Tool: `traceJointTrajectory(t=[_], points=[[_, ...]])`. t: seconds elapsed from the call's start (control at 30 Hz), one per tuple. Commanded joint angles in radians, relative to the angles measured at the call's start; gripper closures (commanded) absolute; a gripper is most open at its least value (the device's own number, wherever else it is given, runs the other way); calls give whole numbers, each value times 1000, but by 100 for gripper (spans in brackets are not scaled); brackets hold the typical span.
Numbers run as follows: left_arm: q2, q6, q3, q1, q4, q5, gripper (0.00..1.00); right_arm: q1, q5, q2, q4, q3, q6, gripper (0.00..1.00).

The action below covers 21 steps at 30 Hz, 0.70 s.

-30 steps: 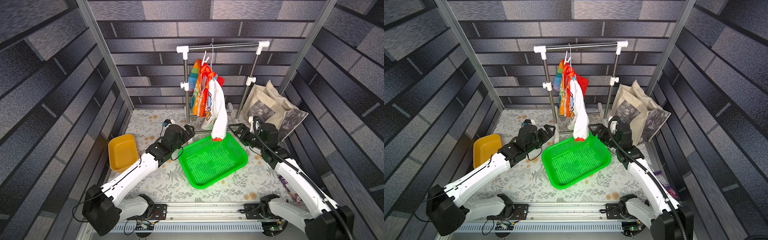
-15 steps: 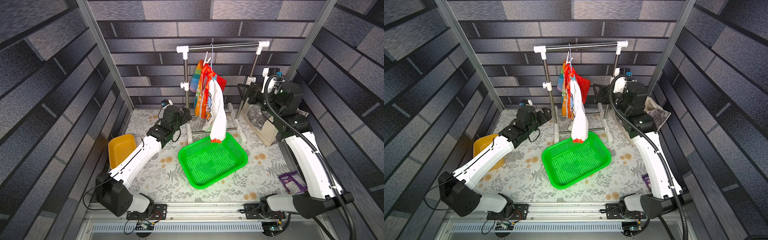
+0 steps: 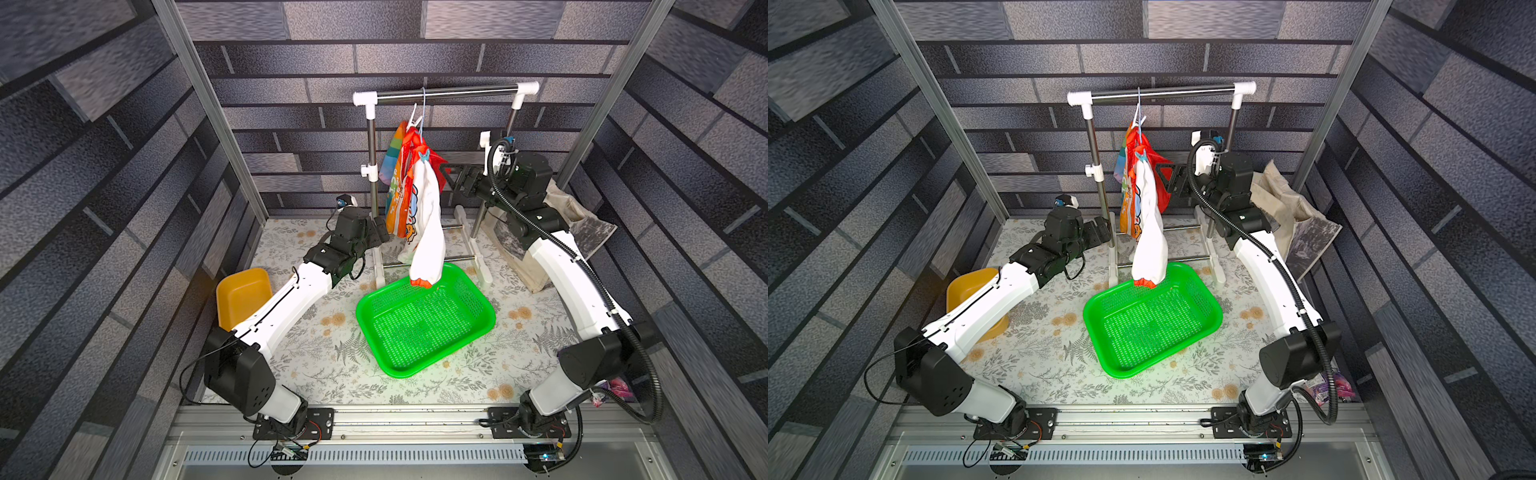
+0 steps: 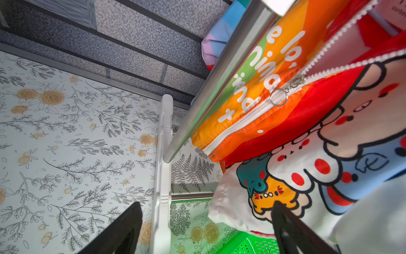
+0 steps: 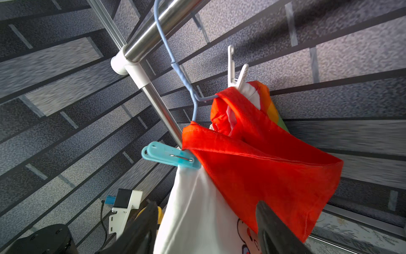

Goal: Remove the clothespins securing jackets to the hanger
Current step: Pick up the hanger from the clothesline.

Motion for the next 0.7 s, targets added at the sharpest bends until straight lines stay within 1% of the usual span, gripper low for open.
traceJointTrajectory(t=[0.0,0.13,0.27,0.33,0.47,0.53,0.67], points=[[-36,27,-2,-5,-34,-23,7,41,-21,-6,21,50,-24,31],[-46,24,-17,-4,-48,-32,7,84,15,5,-34,55,-62,34],[-52,22,-19,-5,-69,-41,7,118,127,50,-156,97,-143,39],[-57,27,-23,-7,-74,-36,7,131,201,62,-181,99,-186,42],[-67,26,-37,-9,-94,-43,7,139,304,76,-181,92,-237,48],[-74,26,-47,-10,-102,-47,7,140,326,86,-174,94,-239,51],[-86,28,-65,-9,-113,-54,7,141,350,115,-153,108,-228,54]])
